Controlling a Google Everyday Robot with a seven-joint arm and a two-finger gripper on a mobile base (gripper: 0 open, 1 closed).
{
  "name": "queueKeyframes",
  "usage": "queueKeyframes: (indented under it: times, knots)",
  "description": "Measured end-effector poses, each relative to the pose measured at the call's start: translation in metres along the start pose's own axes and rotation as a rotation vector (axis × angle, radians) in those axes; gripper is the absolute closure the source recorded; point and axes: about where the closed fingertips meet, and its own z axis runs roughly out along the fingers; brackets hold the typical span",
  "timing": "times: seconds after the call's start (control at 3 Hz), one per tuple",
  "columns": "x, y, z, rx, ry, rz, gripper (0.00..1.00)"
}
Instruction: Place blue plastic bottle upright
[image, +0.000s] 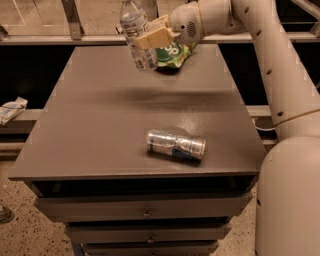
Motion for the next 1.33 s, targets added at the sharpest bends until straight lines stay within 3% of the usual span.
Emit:
queueKeyframes:
  times: [0.33,0.67,1.0,1.33]
  knots:
    - [0.004,0.001,0.004,0.009,0.021,0.002,1.0]
    - [-0.002,0.003,0.006,0.012,0.105,0.009,1.0]
    - [-0.025,-0.004,0.0,-0.004,0.174,0.04,1.0]
    - [-0.042,-0.013,-0.007,-0.005,0.173,0.057,1.0]
